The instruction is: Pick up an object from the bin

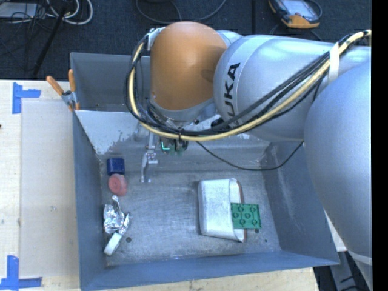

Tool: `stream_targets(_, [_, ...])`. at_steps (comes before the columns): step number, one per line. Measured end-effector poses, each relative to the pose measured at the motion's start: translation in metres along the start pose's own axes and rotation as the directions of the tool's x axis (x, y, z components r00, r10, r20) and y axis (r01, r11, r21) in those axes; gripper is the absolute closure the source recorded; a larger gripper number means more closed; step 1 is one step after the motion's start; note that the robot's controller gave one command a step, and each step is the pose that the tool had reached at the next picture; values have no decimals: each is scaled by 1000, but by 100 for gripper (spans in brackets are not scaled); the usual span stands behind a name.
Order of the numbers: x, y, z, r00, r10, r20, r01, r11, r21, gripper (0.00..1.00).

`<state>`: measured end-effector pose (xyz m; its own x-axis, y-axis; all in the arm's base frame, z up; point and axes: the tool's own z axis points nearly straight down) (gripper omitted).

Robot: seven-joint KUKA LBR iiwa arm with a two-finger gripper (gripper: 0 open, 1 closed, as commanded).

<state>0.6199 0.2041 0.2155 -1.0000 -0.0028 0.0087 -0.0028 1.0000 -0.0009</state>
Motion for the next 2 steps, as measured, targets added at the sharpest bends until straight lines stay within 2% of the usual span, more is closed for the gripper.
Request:
stream_targets(1, [3, 45, 143, 920, -391, 14, 392, 920, 1, 0])
stream_targets(2, [25, 19, 115, 809, -587, 7, 587, 809, 5, 0])
